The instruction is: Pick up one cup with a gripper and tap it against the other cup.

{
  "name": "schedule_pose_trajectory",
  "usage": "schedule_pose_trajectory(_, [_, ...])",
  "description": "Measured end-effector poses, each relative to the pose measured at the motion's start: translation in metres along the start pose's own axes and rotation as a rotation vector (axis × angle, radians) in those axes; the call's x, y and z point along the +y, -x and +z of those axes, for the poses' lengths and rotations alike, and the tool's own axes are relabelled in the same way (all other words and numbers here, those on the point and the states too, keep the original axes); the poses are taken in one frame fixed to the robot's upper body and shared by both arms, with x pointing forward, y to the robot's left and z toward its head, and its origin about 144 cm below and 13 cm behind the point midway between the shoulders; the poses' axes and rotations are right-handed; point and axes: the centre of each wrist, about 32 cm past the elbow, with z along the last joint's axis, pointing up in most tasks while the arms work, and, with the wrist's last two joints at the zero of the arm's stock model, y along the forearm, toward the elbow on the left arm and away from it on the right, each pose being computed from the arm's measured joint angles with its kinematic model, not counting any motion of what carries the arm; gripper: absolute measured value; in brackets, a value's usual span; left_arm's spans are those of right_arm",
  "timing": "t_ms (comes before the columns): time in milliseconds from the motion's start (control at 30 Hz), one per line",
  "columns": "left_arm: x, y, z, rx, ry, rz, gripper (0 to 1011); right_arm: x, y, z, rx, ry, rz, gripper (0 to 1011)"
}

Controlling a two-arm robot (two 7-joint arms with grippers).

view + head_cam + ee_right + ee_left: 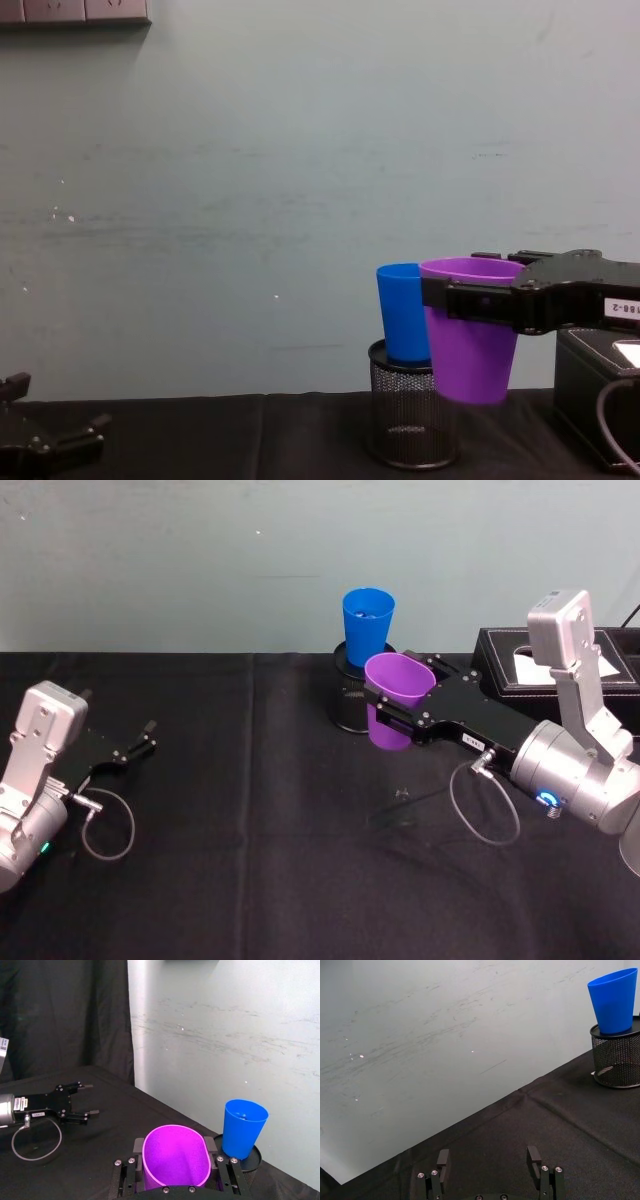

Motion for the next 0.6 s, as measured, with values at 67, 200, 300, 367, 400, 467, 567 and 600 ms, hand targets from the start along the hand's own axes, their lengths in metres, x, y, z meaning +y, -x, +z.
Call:
schedule_pose_trajectory(67, [0.0,0.0,0.0,0.0,0.0,0.0,1000,0.0,0.0,0.0,0.0,0.0,0.0,716])
schedule_pose_trajectory(200, [0.0,0.0,0.0,0.0,0.0,0.0,1000,0.0,0.0,0.0,0.0,0.0,0.0,716])
schedule_pose_trajectory(300, [0.0,0.0,0.0,0.0,0.0,0.0,1000,0.0,0.0,0.0,0.0,0.0,0.0,716])
schedule_pose_trajectory(367, [0.0,0.0,0.0,0.0,0.0,0.0,1000,0.0,0.0,0.0,0.0,0.0,0.0,716])
schedule_pose_trajectory(400, [0.0,0.0,0.0,0.0,0.0,0.0,1000,0.0,0.0,0.0,0.0,0.0,0.0,716])
schedule_pose_trajectory(467, [0.0,0.0,0.0,0.0,0.0,0.0,1000,0.0,0.0,0.0,0.0,0.0,0.0,716])
schedule_pose_trajectory(567, [0.0,0.0,0.0,0.0,0.0,0.0,1000,0.0,0.0,0.0,0.0,0.0,0.0,716])
schedule_pose_trajectory(600, [0.0,0.0,0.0,0.0,0.0,0.0,1000,0.0,0.0,0.0,0.0,0.0,0.0,716])
